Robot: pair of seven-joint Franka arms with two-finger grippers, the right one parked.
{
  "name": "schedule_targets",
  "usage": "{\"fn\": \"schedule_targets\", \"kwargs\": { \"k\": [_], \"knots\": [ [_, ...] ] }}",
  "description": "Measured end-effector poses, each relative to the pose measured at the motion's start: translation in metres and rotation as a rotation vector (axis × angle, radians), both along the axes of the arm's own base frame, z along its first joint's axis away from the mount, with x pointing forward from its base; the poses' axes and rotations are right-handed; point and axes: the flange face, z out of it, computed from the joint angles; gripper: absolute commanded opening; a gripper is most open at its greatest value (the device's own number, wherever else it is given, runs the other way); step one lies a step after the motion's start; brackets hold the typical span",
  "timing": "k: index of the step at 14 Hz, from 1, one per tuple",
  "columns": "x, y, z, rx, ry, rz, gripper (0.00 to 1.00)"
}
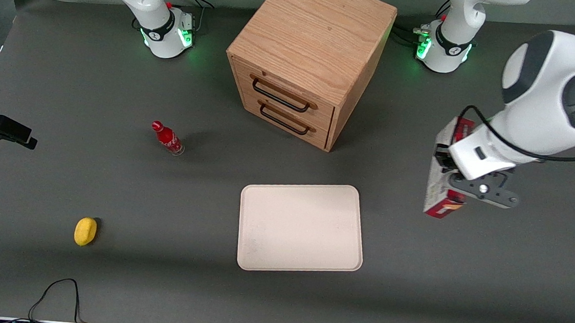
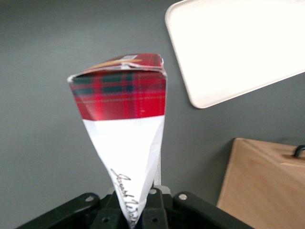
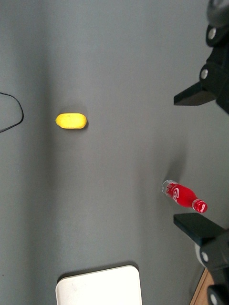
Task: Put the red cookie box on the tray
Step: 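Carry the held cookie box toward the cream tray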
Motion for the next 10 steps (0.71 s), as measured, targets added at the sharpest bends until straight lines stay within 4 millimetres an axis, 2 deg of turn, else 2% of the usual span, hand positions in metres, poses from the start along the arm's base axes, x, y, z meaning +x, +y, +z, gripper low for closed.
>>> {"fn": "schedule_targets", "kwargs": {
  "k": [2,3,5,7,10],
  "knots": [
    [0.008,-0.039,-0.004,-0.006,0.025,0.046,0.0],
    [0.017,-0.07,-0.014,-0.003,0.041,0.092,0.0],
    [0.03,-0.099,-0.038,0.003,0.058,0.126,0.0],
    [0.044,-0.121,-0.079,0.029,0.084,0.145,0.0],
    [0.061,-0.147,-0.154,0.108,0.102,0.18,0.0]
  ]
}}
